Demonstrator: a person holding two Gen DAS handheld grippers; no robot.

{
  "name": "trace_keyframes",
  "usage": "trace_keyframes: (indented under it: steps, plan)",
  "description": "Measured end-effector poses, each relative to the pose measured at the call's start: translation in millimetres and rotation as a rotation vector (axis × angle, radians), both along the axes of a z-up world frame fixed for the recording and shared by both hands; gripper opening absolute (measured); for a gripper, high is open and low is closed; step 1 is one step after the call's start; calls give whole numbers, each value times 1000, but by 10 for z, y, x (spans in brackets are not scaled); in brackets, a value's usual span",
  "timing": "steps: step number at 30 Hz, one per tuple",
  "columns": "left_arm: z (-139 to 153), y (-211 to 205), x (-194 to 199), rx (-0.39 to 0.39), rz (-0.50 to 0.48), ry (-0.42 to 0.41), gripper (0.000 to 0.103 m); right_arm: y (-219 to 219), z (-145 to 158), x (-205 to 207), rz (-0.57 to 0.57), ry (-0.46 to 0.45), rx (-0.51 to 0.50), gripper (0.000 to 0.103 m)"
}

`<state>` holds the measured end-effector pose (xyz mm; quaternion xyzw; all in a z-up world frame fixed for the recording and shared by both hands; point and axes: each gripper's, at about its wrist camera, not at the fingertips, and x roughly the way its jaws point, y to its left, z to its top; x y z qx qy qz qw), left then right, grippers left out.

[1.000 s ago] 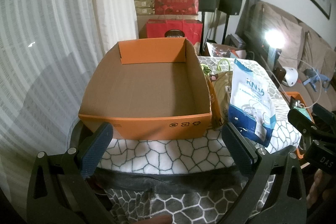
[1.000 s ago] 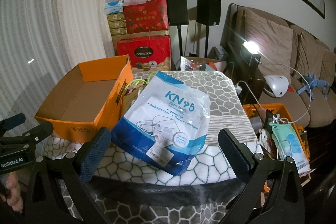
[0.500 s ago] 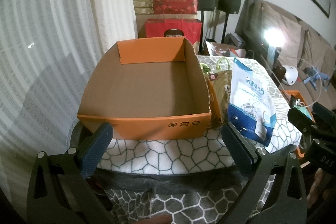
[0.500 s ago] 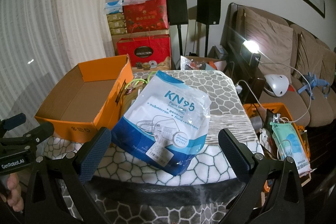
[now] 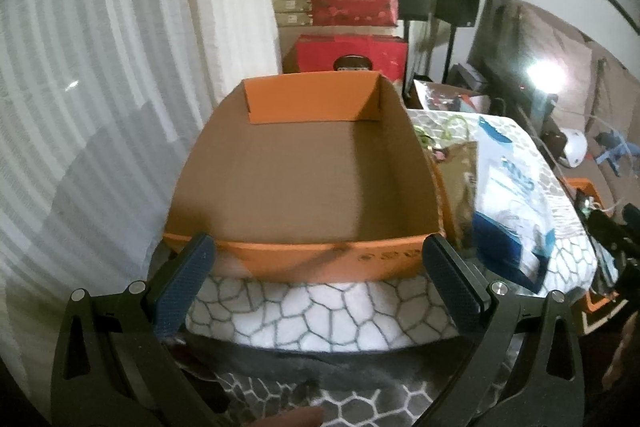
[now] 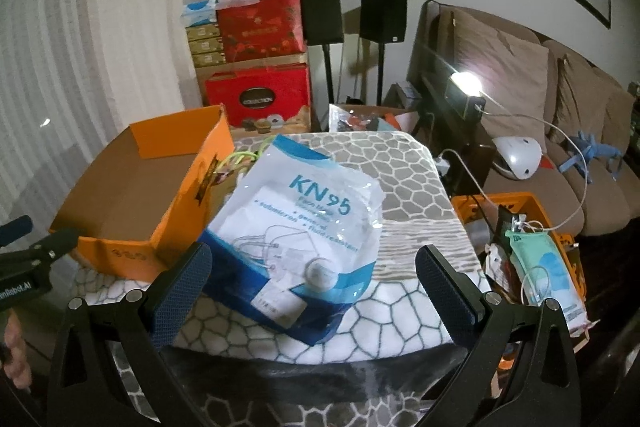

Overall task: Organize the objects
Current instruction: 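Move the left tool toward the orange cardboard box rim, then clamp the box wall with the left tool while the right tool grasps the white mask bag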

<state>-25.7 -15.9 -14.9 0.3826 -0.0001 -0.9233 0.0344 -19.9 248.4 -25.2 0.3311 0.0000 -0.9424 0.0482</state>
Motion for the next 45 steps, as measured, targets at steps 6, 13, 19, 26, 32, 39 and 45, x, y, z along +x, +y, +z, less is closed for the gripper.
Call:
trace_keyframes:
  steps: [6, 13, 19, 26, 32, 39, 45]
  plan:
    - [-22, -179, -162, -21, 53, 18, 103, 148, -52, -156, -38, -12, 5, 103]
    - [2, -463, -371, -8, 94, 38, 103, 316, -145, -331, -79, -33, 14, 103]
    - [-14, -777, -537, 25, 134, 38, 103, 468, -239, -491, -114, -58, 15, 103]
    - [-167, -1045, -783, 31, 163, -6, 103, 607, -367, -701, -124, -87, 5, 103]
    - [-380, -1283, -1029, 62, 158, -90, 103, 834, -575, -860, -79, -165, -141, 103]
    - [-576, -1459, -1222, 113, 133, -165, 97, 1003, -804, -945, -26, -241, -316, 102]
    - [-747, -1528, -1321, 129, 116, -230, 74, 1009, -881, -1001, 47, -273, -396, 98]
